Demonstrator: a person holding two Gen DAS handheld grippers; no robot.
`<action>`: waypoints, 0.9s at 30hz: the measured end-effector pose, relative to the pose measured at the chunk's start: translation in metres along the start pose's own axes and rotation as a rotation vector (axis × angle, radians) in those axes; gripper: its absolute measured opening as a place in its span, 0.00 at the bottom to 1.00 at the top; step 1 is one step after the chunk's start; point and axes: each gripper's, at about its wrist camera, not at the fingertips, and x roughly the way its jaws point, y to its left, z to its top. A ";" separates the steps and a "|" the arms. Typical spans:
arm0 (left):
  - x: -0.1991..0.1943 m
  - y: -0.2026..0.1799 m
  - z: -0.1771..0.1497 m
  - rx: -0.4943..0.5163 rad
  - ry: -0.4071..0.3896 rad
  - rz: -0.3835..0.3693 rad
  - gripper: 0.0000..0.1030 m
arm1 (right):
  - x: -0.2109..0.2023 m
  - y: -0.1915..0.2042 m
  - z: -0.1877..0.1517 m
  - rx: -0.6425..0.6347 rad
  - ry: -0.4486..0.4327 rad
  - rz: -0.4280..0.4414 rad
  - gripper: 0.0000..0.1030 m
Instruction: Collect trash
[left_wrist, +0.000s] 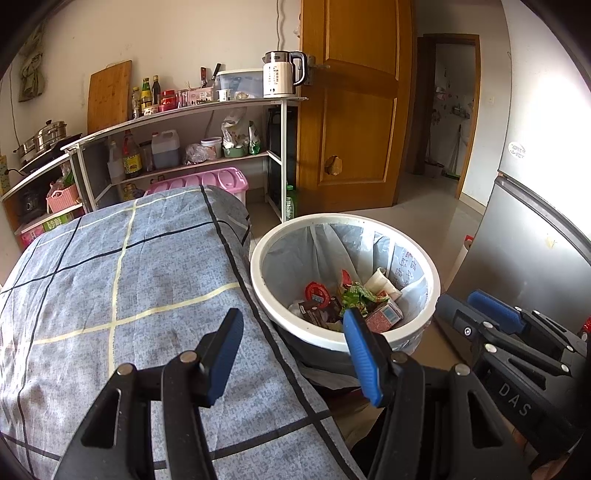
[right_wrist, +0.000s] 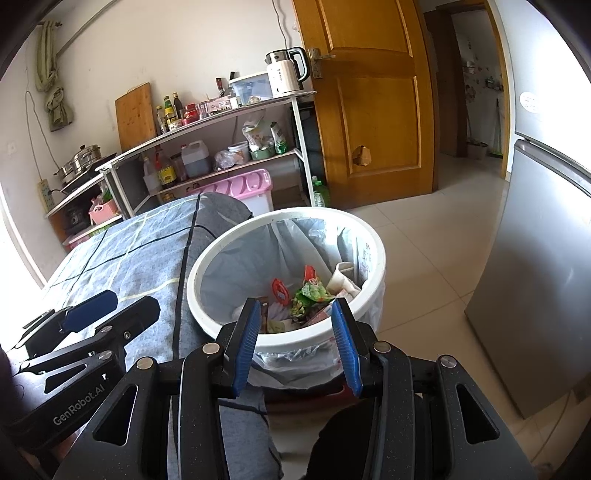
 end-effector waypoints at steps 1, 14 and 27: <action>0.000 0.000 0.000 0.000 0.001 -0.001 0.57 | 0.000 0.000 0.000 0.000 0.000 0.000 0.40; -0.002 0.000 -0.002 0.001 0.001 -0.001 0.57 | -0.002 0.000 -0.001 0.002 -0.001 0.000 0.40; -0.002 0.000 -0.002 -0.001 0.004 0.001 0.57 | -0.002 0.000 -0.001 0.004 -0.001 0.002 0.40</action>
